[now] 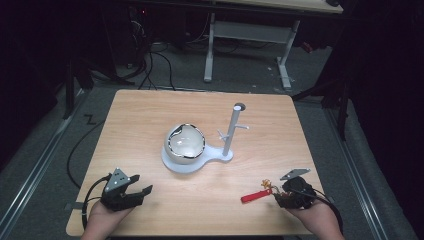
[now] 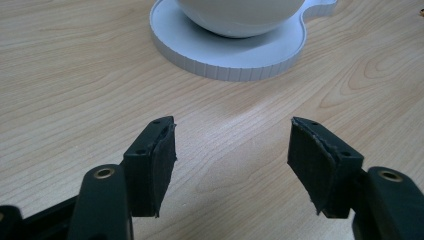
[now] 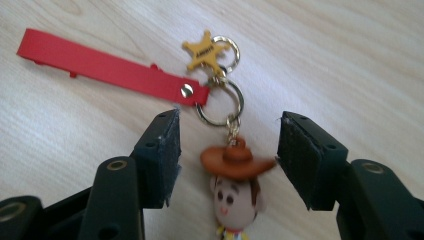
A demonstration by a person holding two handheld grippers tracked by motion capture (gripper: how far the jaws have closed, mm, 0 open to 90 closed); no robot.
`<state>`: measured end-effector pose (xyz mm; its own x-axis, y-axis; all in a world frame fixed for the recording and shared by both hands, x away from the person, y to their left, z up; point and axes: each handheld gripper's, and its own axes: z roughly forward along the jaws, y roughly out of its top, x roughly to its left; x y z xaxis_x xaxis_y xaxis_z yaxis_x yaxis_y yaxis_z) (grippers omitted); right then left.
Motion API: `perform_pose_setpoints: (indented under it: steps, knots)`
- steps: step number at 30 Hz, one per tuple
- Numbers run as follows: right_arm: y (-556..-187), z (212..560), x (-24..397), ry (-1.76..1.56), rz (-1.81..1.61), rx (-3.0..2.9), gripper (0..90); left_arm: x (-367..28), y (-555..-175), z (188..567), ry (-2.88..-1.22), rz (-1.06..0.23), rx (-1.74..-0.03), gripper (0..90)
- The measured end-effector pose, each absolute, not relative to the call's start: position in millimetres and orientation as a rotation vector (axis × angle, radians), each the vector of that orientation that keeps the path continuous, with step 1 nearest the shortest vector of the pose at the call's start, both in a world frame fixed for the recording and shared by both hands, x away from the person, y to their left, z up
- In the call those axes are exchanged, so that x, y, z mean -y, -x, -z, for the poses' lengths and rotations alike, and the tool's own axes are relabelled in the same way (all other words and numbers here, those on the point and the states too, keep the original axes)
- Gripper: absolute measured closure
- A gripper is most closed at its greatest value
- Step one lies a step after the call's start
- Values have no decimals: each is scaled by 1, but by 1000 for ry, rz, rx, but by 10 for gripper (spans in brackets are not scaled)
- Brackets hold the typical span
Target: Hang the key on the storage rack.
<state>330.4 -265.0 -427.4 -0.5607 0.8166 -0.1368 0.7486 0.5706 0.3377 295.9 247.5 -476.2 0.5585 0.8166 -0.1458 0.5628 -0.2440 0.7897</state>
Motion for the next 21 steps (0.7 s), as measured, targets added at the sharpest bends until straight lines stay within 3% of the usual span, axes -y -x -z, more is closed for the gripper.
perform_pose_setpoints:
  steps: [10, 21]
  knots:
    - [-352, 438, 242, -1182, -225, -2662, 497, -252, -295, 475, -1929, -372, -1119, 360]
    - [-369, 440, 246, -1136, -55, -2799, 491, -251, -295, 474, -1938, -370, -1112, 359]
